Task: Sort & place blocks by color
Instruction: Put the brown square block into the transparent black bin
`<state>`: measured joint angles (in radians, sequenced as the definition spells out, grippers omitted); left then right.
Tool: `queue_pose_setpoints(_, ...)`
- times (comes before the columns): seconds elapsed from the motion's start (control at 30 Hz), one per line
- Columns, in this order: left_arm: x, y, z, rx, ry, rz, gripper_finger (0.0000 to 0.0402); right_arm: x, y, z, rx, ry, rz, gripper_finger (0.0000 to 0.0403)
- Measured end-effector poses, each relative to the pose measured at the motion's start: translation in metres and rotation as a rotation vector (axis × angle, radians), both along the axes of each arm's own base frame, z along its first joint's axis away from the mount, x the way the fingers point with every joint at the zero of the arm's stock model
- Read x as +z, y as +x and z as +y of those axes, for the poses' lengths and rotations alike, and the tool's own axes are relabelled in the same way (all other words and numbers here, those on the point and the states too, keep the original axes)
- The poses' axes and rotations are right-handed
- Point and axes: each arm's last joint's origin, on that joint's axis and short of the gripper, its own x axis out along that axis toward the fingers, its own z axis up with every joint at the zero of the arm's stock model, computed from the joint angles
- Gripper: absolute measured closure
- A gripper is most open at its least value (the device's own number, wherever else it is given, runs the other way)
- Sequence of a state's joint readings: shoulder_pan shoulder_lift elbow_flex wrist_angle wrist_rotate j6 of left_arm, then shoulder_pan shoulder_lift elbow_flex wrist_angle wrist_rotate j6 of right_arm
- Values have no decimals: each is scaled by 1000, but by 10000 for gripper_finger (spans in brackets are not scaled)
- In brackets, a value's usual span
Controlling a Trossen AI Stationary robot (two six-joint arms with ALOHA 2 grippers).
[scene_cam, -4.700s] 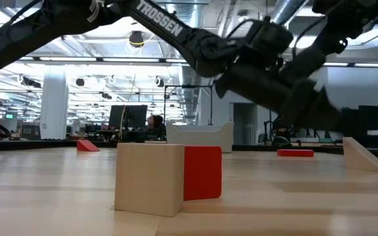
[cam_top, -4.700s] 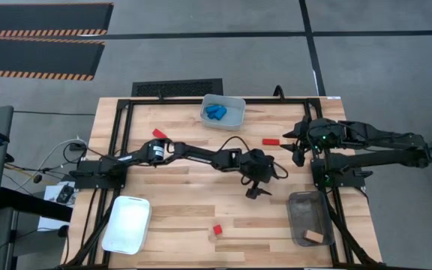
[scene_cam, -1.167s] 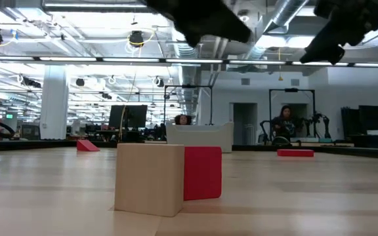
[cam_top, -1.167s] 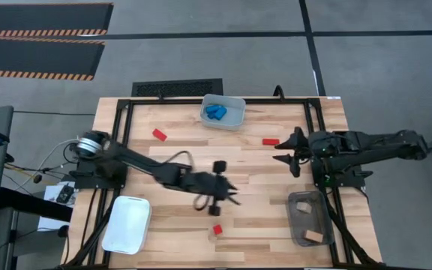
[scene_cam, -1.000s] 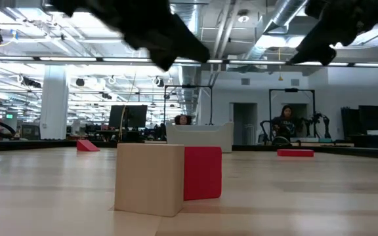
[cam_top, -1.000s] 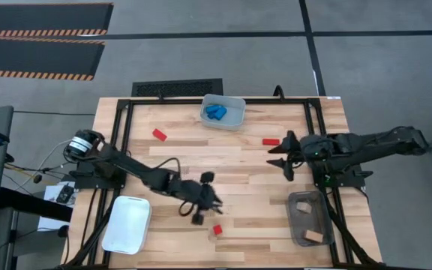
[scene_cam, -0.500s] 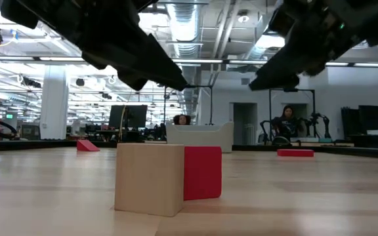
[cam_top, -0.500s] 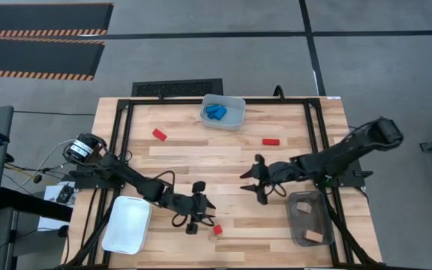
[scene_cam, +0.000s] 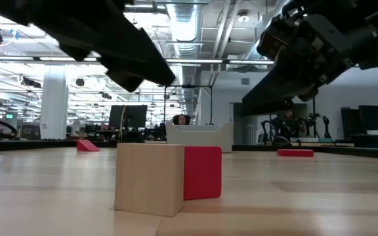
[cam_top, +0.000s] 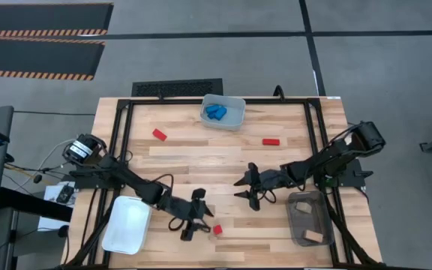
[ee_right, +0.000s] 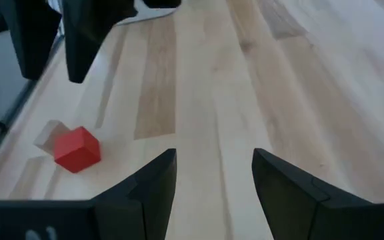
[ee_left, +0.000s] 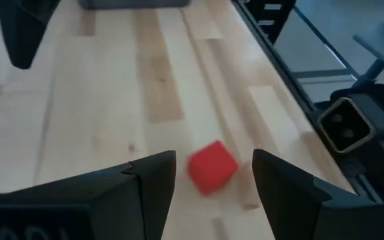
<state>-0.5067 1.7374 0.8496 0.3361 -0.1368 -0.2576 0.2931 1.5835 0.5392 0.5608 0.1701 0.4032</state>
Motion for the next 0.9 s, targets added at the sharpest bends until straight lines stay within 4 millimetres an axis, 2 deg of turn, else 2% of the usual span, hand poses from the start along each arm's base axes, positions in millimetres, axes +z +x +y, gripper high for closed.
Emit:
queue_pose_setpoints(0.2, -6, -11, -29, 5, 71, -63, 213, -13, -5, 20, -99, 41, 24, 184)
queue_pose_setpoints(0.4, -25, -16, -43, 15, 113, -71, 213, -13, -8, 44, -159, 66, -6, 184)
queue_pose_setpoints(0.63, -50, -10, -49, 23, 107, -81, 213, 4, 1, 63, -162, 74, -80, 184)
queue_pose_setpoints(0.9, -49, -10, -52, 12, 71, -92, 213, 8, 0, 70, -195, 54, -108, 184)
